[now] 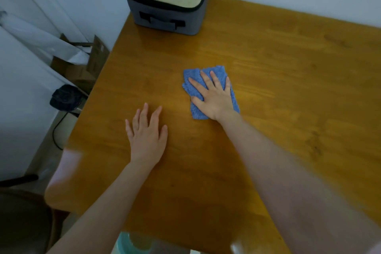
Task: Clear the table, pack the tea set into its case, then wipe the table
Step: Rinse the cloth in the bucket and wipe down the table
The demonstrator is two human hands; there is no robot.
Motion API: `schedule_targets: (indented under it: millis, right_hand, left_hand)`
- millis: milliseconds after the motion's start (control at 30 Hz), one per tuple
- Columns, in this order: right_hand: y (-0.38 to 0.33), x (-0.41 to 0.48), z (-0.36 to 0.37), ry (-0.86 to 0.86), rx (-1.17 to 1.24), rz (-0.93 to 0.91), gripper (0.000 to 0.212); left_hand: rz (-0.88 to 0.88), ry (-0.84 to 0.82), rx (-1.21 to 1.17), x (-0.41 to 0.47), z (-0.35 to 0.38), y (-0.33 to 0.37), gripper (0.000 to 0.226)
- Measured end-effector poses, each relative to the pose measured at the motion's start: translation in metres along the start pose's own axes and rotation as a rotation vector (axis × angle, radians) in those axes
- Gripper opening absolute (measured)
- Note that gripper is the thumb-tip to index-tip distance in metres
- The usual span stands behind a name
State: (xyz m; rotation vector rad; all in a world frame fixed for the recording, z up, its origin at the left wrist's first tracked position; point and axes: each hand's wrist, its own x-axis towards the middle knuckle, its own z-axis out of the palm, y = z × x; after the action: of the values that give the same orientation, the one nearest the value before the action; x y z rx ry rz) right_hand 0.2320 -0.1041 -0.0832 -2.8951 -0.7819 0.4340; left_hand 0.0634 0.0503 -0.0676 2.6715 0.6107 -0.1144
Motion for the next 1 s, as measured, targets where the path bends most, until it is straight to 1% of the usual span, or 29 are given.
schedule_targets:
  millis: [333, 500, 667, 800, 1000]
  right_hand:
    - [-0.035, -0.117, 0.032, -0.054, 0.013, -0.179, 0.056]
    - [-0.061, -0.15, 0.044, -0.079, 0.015, -0.255, 0.053]
    - [-0.085, -0.174, 0.054, -0.113, -0.02, -0.398, 0.053]
    - [-0.081, -0.193, 0.06, -0.11, -0.034, -0.481, 0.052]
    - [-0.055, -0.223, 0.066, -0.079, -0.041, -0.581, 0.054]
  left_hand:
    - [-0.099, 0.042, -0.031, -0.066, 0.005, 0.017, 0.053]
    - [-0.145, 0.094, 0.007, -0.09, -0.003, 0.001, 0.051]
    - [-0.161, 0.109, 0.076, -0.113, -0.011, -0.01, 0.052]
    - [-0.181, 0.099, 0.077, -0.128, -0.007, -0.008, 0.054]
    - [-0.145, 0.118, 0.079, -0.151, 0.002, 0.005, 0.056]
